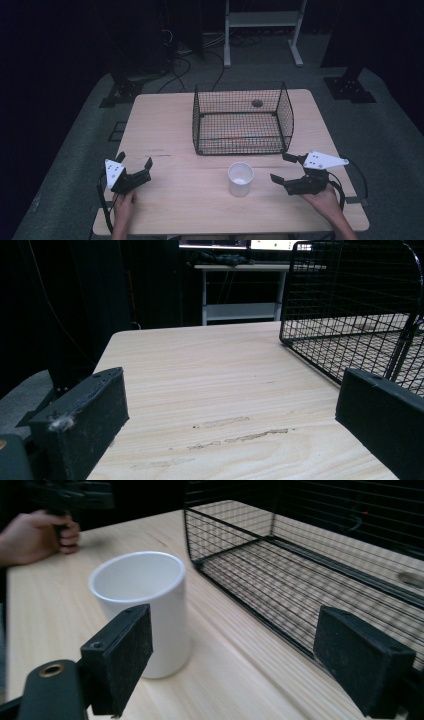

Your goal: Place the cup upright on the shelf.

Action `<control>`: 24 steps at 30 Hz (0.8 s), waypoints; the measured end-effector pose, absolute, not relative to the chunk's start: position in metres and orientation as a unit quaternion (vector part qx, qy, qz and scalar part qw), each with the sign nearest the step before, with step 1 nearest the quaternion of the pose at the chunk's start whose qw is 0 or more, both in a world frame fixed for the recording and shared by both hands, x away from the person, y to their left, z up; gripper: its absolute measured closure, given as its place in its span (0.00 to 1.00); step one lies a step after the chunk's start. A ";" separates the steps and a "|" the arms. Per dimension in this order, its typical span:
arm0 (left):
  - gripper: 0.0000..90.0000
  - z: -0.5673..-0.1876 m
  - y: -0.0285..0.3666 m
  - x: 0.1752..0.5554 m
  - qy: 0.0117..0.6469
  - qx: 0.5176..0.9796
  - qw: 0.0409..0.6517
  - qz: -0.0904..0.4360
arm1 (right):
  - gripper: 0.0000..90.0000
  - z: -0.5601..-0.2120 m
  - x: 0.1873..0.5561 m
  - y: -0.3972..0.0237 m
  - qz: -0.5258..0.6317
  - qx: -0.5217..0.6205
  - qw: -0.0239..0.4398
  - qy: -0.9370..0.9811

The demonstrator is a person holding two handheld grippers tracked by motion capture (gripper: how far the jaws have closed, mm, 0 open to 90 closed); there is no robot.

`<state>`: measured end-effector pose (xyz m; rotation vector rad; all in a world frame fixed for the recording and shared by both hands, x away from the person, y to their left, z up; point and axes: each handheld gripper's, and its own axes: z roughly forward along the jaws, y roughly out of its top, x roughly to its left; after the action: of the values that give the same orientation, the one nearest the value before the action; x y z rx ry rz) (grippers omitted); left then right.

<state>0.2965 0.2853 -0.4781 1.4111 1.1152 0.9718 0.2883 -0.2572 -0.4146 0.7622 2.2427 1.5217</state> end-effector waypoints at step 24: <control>0.00 -0.478 0.286 0.296 0.465 0.588 0.523 0.405 | 0.08 -0.419 0.286 -0.215 0.519 0.209 0.111 0.821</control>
<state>0.2964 0.2856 -0.4781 1.4082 1.1142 0.9697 0.2863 -0.2150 -0.4194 0.6152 2.4129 1.5237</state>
